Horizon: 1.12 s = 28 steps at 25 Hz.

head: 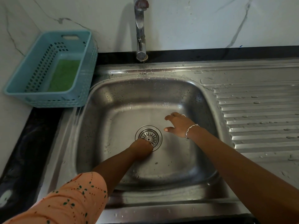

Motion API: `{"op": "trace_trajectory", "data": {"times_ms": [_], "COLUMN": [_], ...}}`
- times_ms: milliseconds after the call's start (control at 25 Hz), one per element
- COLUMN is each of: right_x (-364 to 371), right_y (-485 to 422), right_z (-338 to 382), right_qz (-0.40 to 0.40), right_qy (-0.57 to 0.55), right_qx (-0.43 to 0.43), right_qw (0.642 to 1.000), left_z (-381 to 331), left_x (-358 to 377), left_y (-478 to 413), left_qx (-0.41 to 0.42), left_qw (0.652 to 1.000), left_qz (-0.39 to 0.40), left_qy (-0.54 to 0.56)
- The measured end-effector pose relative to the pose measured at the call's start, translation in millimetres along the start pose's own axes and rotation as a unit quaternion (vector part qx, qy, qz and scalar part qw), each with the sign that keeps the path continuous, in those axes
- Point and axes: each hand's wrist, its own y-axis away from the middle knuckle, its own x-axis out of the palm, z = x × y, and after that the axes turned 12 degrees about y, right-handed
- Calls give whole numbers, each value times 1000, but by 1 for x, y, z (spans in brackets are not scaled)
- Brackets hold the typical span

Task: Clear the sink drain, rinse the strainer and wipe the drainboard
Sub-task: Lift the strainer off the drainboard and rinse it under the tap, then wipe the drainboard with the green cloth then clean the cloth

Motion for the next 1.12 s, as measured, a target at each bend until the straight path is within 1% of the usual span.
{"op": "trace_trajectory", "data": {"times_ms": [120,320,440,560,680,760,840,1120], "right_x": [0,-6,-13,-28,-47,-60,-69,-70], "right_y": [2,13,20,22,18,15,12,6], "right_z": [4,9,14,20,23,25,25,30], "right_qz": [-20,-107,-156,-205,-244,-270,-279,-280], "right_qy": [25,87,97,99,103,100,90,95], "right_qx": [-9,-28,-32,-41,-49,-52,-53,-69], "right_qw": [999,990,982,973,963,956,955,953], "left_z": [5,14,10,3,2,3,4,-3], "left_x": [-10,-39,-63,-87,-107,-119,-125,-136], "left_y": [7,29,45,59,71,80,86,103], "left_qx": [-26,-99,-169,-218,-237,-253,-264,-289], "left_qw": [1000,990,966,926,903,891,885,882], "left_qz": [-11,-99,-189,-288,-336,-354,-361,-341], "left_qy": [3,13,60,110,122,128,130,150]}}
